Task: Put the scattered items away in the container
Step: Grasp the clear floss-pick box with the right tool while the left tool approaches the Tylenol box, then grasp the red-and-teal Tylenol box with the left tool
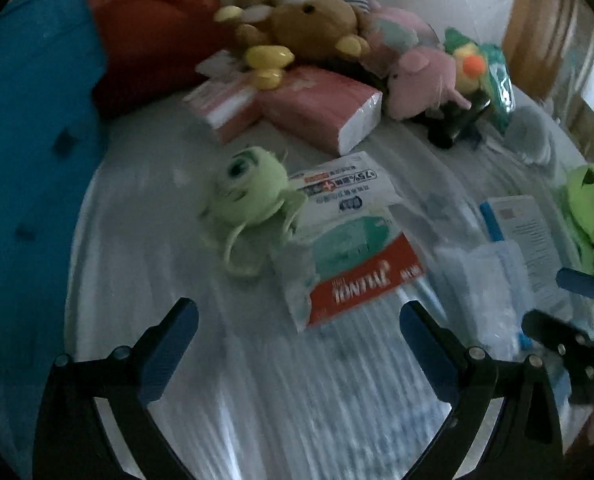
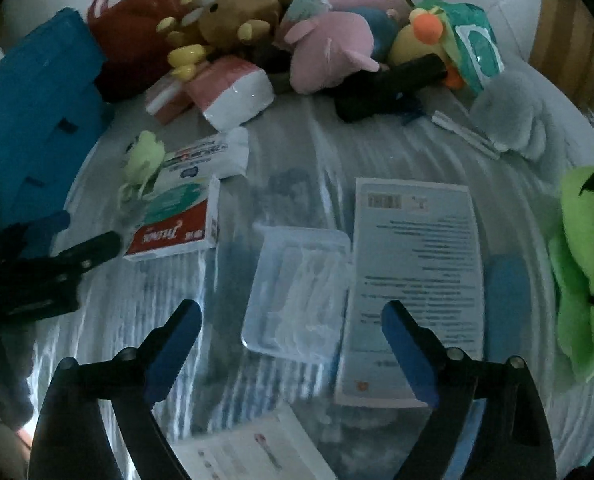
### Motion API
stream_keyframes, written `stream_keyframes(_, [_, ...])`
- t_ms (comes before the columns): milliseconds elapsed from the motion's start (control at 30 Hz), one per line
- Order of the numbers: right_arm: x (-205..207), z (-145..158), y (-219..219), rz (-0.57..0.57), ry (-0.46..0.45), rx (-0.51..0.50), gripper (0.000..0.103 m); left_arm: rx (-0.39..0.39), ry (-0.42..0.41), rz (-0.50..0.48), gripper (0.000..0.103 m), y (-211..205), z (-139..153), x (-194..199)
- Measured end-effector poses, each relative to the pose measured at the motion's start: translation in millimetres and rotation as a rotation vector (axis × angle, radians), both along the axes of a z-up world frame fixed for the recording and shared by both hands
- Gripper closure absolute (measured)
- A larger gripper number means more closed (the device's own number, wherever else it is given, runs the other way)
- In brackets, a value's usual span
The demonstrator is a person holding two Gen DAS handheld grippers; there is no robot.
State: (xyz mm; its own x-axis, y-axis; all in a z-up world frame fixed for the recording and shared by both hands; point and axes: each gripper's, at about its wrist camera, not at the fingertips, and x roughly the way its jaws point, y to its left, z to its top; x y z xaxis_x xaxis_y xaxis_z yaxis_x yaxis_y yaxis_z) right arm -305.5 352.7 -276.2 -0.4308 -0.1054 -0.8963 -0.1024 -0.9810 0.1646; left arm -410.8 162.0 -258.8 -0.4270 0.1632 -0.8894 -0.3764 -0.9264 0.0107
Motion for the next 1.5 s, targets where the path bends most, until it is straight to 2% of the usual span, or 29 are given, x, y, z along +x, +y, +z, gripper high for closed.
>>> stream_keyframes(167, [-14,-27,-11,-0.02,-0.059,0.012,0.01,-0.026,-0.024,-0.107,0.0,17,-27,-27])
stream_keyframes(233, [-18,-28,-18,-0.01,-0.041,0.088,0.01,-0.037,-0.033,-0.131,0.0,23,-36,-35])
stream_keyframes(333, [-27,-29,-24,0.023,-0.041,0.164,0.015,0.056,-0.07,-0.115,0.0,21,-41,-46])
stream_keyframes(433, [-36,-28,-28,0.072,-0.028,0.226,0.031,0.113,-0.102,-0.071,0.0,10,-44,-42])
stream_keyframes(467, [-38,-28,-27,0.091,-0.031,0.167,0.044,0.121,-0.104,-0.06,0.0,4,-44,-38])
stream_keyframes(500, [-40,-28,-26,0.11,-0.034,0.108,0.044,0.127,-0.105,-0.049,0.0,-2,-43,-34])
stream_keyframes(533, [-41,-28,-26,0.116,-0.032,0.091,0.044,0.125,-0.105,-0.034,0.0,-8,-43,-29])
stream_keyframes(567, [-40,-28,-27,0.127,-0.031,0.1,0.044,0.112,-0.101,-0.015,0.0,-15,-41,-24])
stream_keyframes(633, [-39,-26,-25,0.133,-0.029,0.055,0.044,0.082,-0.092,0.023,0.0,-29,-38,-15])
stream_keyframes(700, [-35,-25,-25,0.141,-0.019,0.037,0.044,0.032,-0.091,0.034,0.001,-32,-38,-7])
stream_keyframes(767, [-32,-23,-25,0.148,-0.009,0.018,0.043,0.034,-0.066,0.017,0.004,-32,-32,-2])
stream_keyframes(833, [-29,-21,-17,0.123,-0.009,0.01,0.035,0.036,-0.035,-0.01,0.004,-26,-24,0])
stream_keyframes(900, [-23,-19,-14,0.12,-0.012,0.005,0.017,0.029,0.003,-0.05,0.004,-16,-16,-2])
stream_keyframes(1000, [-15,-16,-17,0.124,-0.013,0.008,0.015,-0.015,-0.003,-0.075,0.004,0,-25,-12])
stream_keyframes(1033, [-14,-18,-18,0.126,-0.015,0.008,0.015,-0.019,-0.014,-0.078,0.001,3,-31,-16])
stream_keyframes(1100, [-15,-23,-23,0.127,-0.023,0.022,0.014,0.023,-0.033,-0.071,0.0,2,-36,-21])
stream_keyframes(1233, [-14,-38,-29,0.121,-0.045,0.056,0.014,0.105,-0.072,-0.072,0.0,-5,-42,-25])
stream_keyframes(1267, [-14,-38,-31,0.124,-0.036,0.081,0.02,0.119,-0.077,-0.074,0.0,-6,-43,-26])
stream_keyframes(1300, [-15,-38,-32,0.128,-0.038,0.098,0.032,0.133,-0.082,-0.076,0.0,-7,-44,-26])
stream_keyframes(1333, [-16,-38,-32,0.127,-0.04,0.099,0.04,0.146,-0.087,-0.078,0.0,-8,-45,-27])
stream_keyframes(1500, [-22,-35,-19,0.106,-0.049,0.098,0.042,0.013,-0.116,-0.151,0.0,-1,-48,4])
